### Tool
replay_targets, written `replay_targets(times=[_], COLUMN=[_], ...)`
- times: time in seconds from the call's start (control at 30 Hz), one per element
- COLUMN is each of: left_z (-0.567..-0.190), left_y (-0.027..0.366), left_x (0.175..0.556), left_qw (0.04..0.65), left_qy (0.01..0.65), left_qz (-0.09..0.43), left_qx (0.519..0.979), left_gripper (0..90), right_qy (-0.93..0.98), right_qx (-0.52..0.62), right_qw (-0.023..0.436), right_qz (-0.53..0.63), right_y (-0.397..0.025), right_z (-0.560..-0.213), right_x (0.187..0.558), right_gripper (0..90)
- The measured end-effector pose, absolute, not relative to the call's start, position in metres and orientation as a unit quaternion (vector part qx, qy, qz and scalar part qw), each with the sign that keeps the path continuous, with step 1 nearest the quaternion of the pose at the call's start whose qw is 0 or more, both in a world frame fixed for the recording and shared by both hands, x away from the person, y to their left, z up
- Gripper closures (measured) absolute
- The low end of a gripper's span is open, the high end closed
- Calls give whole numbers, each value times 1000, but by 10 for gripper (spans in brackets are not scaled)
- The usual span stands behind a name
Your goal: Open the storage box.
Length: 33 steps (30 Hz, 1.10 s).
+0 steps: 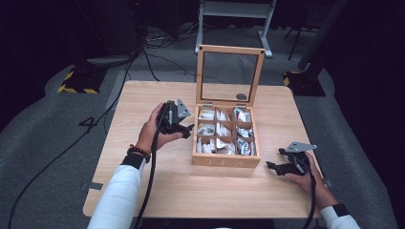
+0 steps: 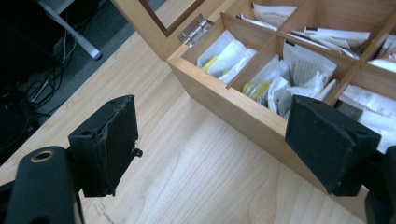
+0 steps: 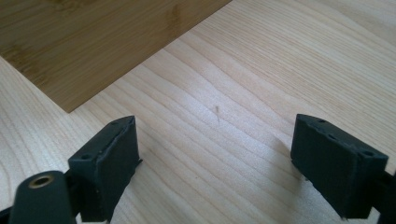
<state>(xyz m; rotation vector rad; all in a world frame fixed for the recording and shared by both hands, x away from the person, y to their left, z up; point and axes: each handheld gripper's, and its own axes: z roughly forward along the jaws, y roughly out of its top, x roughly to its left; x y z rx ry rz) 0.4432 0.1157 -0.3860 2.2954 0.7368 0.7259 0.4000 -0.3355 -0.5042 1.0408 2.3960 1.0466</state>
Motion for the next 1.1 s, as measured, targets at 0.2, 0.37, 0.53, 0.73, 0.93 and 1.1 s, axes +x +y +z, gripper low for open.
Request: replay_targets(times=[0.2, 0.37, 0.53, 0.73, 0.93, 1.1], left_z=[-392, -397, -407, -422, -439, -454], left_y=[122, 128, 137, 151, 162, 169], left_x=[433, 424, 411, 397, 382, 370], left_qw=[294, 293, 289, 285, 285, 276], left_qy=[276, 276, 279, 287, 297, 301], left_qz=[278, 277, 275, 267, 252, 243], left_qx=[872, 873, 874, 875, 876, 880], left_gripper=[179, 181, 182, 184, 184, 183], right_qy=[840, 840, 840, 843, 830, 823], right_qx=[365, 366, 365, 369, 353, 329], right_qw=[163, 163, 162, 158, 159, 179], right_qz=[367, 366, 367, 359, 402, 427], right_y=[-336, -336, -336, -338, -342, -337], right_z=[-504, -504, -504, -501, -479, -456], right_x=[400, 400, 399, 398, 392, 385], right_gripper=[152, 152, 157, 204, 257, 297])
